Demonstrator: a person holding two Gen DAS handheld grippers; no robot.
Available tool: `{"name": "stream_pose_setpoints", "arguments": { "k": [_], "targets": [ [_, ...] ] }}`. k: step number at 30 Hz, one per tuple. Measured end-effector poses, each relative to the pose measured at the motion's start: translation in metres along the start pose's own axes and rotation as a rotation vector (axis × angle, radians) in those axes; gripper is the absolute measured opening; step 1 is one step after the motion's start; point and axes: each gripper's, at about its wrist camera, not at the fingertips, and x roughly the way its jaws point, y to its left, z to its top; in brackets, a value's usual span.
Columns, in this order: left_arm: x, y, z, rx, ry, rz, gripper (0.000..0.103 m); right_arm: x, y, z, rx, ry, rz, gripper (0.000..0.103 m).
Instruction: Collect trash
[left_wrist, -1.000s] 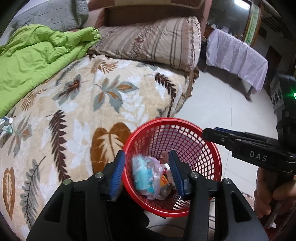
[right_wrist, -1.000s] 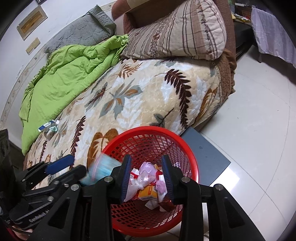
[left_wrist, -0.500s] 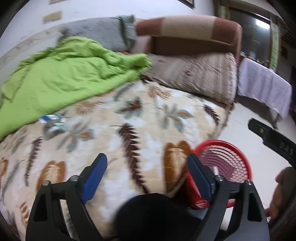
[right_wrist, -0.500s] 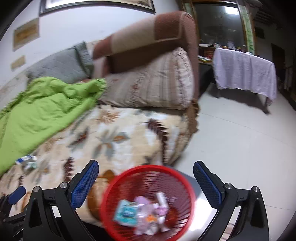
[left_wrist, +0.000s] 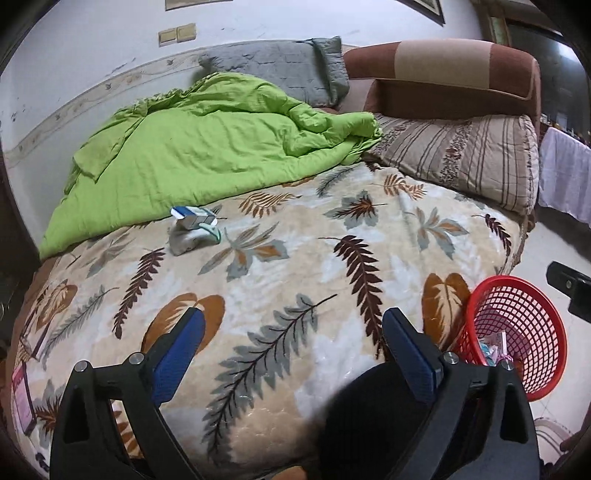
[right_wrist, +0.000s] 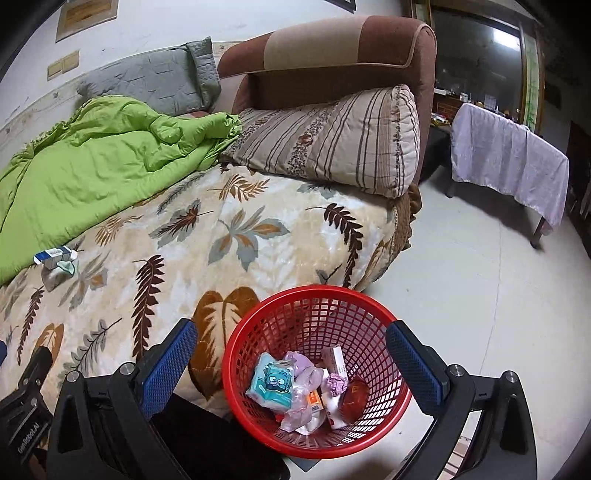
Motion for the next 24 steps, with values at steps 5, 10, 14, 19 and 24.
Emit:
{"name": "stream_pose_setpoints", "arguments": {
  "k": [5, 10, 14, 19, 24],
  "targets": [
    [0.0, 0.0, 0.002, 0.0, 0.003, 0.007, 0.096, -0.001, 0.0, 0.001, 0.003, -0.002, -0.005, 0.103],
    [0.007, 0.001, 0.0, -0.018, 0.034, 0.002, 0.096, -0.007, 0.0, 0.001, -0.012, -0.026, -0.019, 0.103],
    [0.009, 0.002, -0.001, -0.02, 0.043, 0.012, 0.096, -0.012, 0.005, 0.0, -0.036, -0.048, -0.027, 0.103],
    [0.007, 0.004, -0.003, -0.017, 0.028, 0.022, 0.096, -0.018, 0.009, 0.0, -0.062, -0.074, -0.027, 0.103],
    [0.005, 0.004, -0.004, -0.021, 0.03, 0.01, 0.096, -0.02, 0.016, -0.002, -0.092, -0.084, -0.021, 0.103]
  ]
}}
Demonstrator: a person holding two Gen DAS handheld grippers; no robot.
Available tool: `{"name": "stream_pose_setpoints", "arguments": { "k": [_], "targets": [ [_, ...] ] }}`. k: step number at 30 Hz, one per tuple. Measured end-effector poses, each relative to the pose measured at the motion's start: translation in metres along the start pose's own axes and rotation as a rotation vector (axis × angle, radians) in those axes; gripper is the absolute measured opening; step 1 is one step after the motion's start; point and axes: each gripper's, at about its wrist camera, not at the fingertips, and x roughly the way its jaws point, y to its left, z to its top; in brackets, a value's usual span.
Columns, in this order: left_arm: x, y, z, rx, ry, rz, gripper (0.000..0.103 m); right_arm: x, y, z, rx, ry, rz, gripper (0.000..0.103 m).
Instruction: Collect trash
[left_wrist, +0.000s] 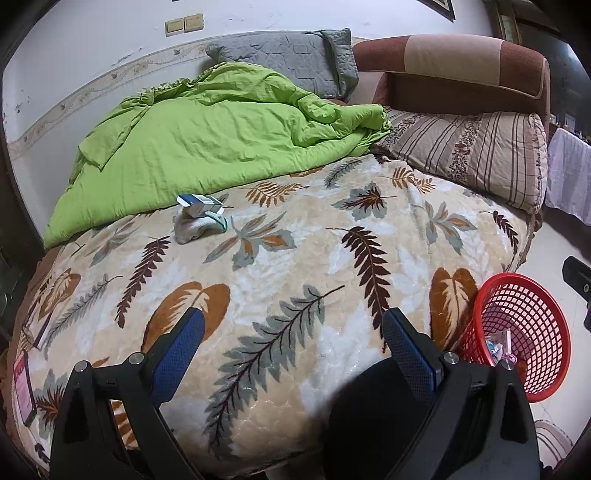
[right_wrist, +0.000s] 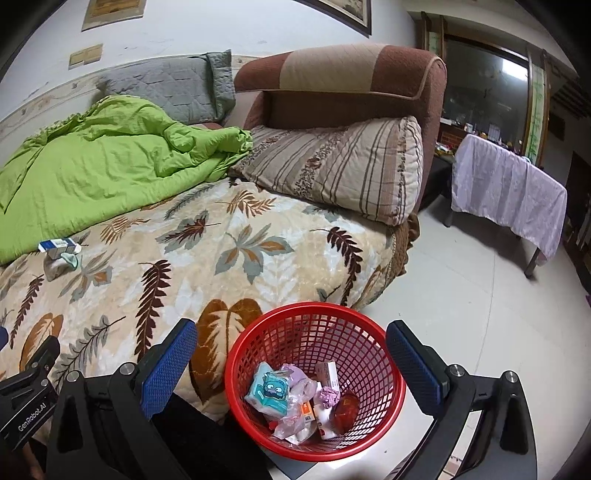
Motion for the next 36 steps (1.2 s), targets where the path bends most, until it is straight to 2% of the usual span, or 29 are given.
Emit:
{"name": "stream_pose_setpoints", "arguments": {
  "k": [36],
  "targets": [
    [-0.0029, -0.0059, 0.0019, -0.016, 0.0, -0.027, 0.096, 0.0056, 0.004, -0.0022, -0.016, 0.017, 0.014, 0.103]
  ]
}}
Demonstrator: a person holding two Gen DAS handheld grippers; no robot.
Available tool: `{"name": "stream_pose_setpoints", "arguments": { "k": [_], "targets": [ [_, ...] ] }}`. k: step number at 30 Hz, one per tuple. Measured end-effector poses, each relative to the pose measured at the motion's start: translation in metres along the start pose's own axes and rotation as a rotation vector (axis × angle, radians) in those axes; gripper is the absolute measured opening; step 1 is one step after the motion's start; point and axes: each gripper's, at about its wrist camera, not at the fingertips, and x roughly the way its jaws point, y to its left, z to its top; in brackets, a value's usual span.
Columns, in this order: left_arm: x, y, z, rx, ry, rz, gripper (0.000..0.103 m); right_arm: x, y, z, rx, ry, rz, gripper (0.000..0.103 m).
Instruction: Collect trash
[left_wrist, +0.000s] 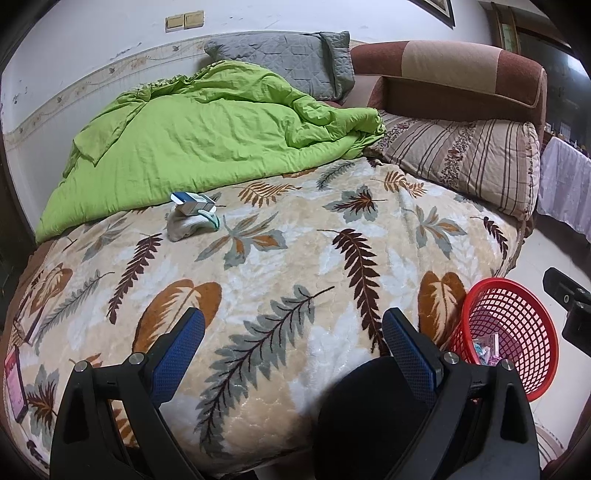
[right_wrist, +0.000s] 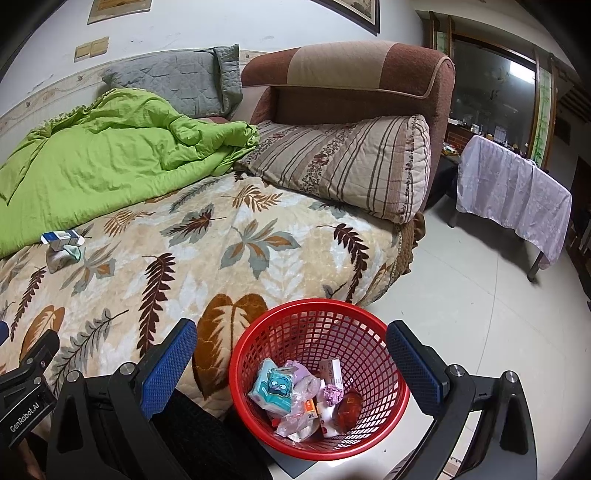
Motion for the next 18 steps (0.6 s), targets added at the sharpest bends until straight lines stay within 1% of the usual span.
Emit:
{"name": "stream_pose_setpoints", "arguments": {
  "k": [18],
  "targets": [
    [-0.0021, 0.0018, -0.0007, -0.001, -0.004, -0.001, 0.096, -0.0043, 0.0051, -0.0017, -0.022, -0.002, 0.012, 0.103]
  ]
}}
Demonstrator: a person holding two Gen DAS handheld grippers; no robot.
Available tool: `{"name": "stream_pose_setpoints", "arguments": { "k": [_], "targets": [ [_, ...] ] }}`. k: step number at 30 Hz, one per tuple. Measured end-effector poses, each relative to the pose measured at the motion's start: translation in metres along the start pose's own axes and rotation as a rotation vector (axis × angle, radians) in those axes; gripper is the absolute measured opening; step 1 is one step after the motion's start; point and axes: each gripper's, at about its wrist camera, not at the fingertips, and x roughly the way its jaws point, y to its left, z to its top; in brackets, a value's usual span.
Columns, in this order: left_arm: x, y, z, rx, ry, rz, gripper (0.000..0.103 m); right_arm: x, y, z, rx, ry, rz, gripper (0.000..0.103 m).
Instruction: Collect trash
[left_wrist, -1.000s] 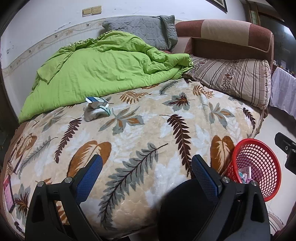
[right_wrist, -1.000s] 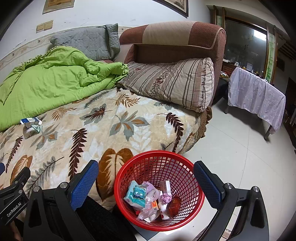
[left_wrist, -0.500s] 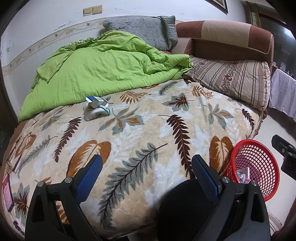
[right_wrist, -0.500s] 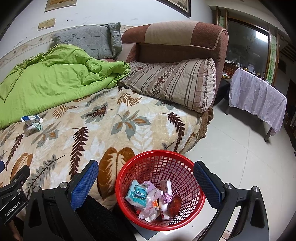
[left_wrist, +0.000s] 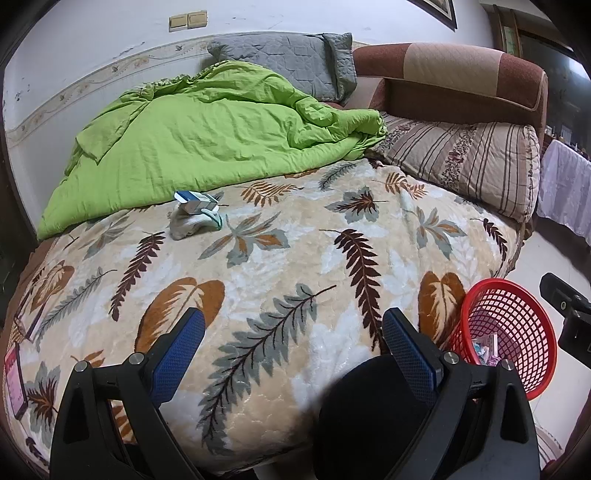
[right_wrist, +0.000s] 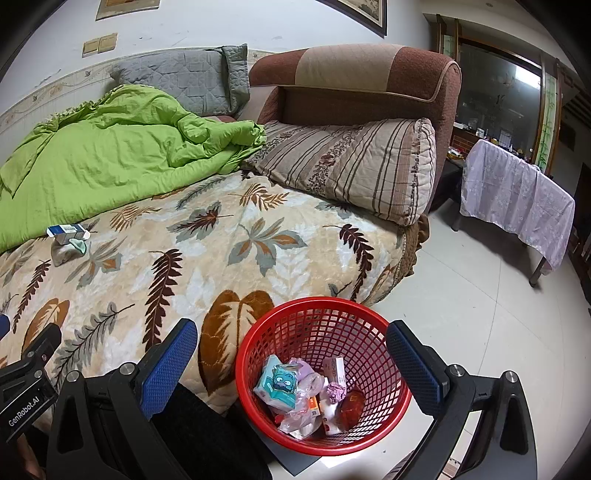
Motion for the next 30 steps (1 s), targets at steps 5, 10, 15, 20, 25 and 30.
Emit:
{"name": "stream_pose_setpoints", "arguments": {
  "k": [5, 10, 15, 20, 25, 30],
  "targets": [
    [-0.0004, -0.0011, 0.0005, 0.0, -0.001, 0.0, 0.096, -0.0008, -0.0009, 0.0, 0.004, 0.003, 0.0, 0.103],
    [-0.0014, -0.0009, 0.0002, -0.002, -0.002, 0.001, 0.096, -0.0013, -0.0018, 0.0002, 0.004, -0.001, 0.0, 0.103],
    [-0.0015, -0.0008, 0.0001, -0.001, -0.002, 0.0, 0.096, -0.0034, -0.0034, -0.0007, 0.009, 0.001, 0.0, 0.103],
    [-0.0015, -0.002, 0.0004, -0.003, -0.001, 0.0, 0.096, -0.0034, -0.0041, -0.0009, 0.008, 0.0, 0.0, 0.103],
    [-0.0016, -0.0013, -0.0003, -0.001, -0.001, 0.0, 0.096, -0.0033, -0.0042, -0.0011, 0.01, 0.003, 0.0, 0.103],
    [-0.0012, -0.0015, -0.0003, -0.001, -0.001, 0.0, 0.096, -0.0034, -0.0052, -0.002, 0.013, 0.005, 0.001, 0.103]
  ]
}}
